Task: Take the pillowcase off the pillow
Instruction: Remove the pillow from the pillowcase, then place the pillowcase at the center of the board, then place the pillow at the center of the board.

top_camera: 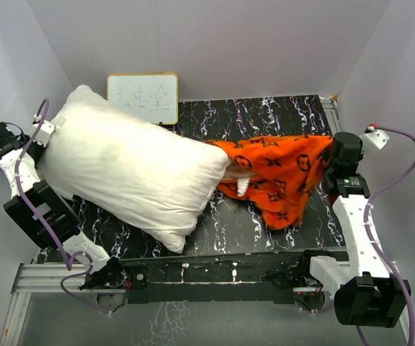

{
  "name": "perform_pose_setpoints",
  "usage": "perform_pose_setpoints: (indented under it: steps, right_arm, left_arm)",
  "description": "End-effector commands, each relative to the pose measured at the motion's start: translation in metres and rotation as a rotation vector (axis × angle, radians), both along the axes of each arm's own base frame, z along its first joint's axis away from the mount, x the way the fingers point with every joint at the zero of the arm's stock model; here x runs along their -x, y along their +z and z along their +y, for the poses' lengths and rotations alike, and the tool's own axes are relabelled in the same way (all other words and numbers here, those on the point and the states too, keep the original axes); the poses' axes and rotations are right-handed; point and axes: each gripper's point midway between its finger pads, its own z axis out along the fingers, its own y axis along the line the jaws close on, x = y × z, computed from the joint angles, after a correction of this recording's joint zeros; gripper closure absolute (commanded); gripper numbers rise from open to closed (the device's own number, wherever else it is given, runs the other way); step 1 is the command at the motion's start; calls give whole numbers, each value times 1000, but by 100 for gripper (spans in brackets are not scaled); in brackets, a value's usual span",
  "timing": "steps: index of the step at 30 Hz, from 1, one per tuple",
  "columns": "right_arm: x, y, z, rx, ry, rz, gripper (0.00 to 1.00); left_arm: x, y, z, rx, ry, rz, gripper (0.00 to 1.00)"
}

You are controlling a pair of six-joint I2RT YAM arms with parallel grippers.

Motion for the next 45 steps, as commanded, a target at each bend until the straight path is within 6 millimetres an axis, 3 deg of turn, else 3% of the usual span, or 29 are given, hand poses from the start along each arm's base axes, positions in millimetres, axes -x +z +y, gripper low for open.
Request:
perform_pose_setpoints:
  steps: [1,8,10,13,17,21,23,25,26,28,32,35,37,40,41,43,45]
  right_arm:
    - [-4,86,-28,-4,-109,-242,92]
    - [-5,141,-54,6,-211,-332,92]
    - [-12,150,-47,-7,-164,-347,92]
    - [-36,137,-16,-93,13,-329,92]
    - [-67,109,43,-203,308,-269,92]
    - [-83,107,132,-120,541,-230,92]
    - [-89,117,157,-68,602,-233,92]
    - [-98,124,169,-50,640,-233,92]
    - [-102,133,167,-39,628,-239,92]
    - [-109,131,155,0,569,-203,92]
    - [-106,98,113,41,407,-81,91]
    - [-92,65,71,12,298,-22,74]
    - [-82,48,48,-6,247,6,58]
    - [-76,38,48,27,292,24,33]
    - [-75,38,51,36,312,19,28]
    - [-73,43,53,50,337,6,21]
    - [-72,51,52,69,340,-3,14]
  left_arm:
    - [-4,39,34,-162,34,-89,100]
    - [-2,35,32,-155,31,-81,100]
    - [-1,35,29,-149,25,-85,100]
    - [-2,34,21,-106,22,-92,100]
    - [-6,33,-15,-1,-4,-85,100]
    - [-9,26,-86,112,-84,-50,100]
    - [-10,22,-124,159,-129,-31,100]
    - [-13,20,-159,192,-164,-15,100]
    - [-14,20,-176,214,-174,-11,100]
    - [-16,20,-204,240,-203,3,100]
    - [-11,12,-241,275,-240,40,100]
    - [-1,-1,-259,284,-269,77,100]
    - [8,-8,-269,293,-293,111,100]
    - [17,-14,-279,312,-327,146,100]
    - [20,-15,-280,317,-334,162,89]
    - [22,-13,-281,325,-336,195,50]
    - [18,-5,-275,315,-313,200,22]
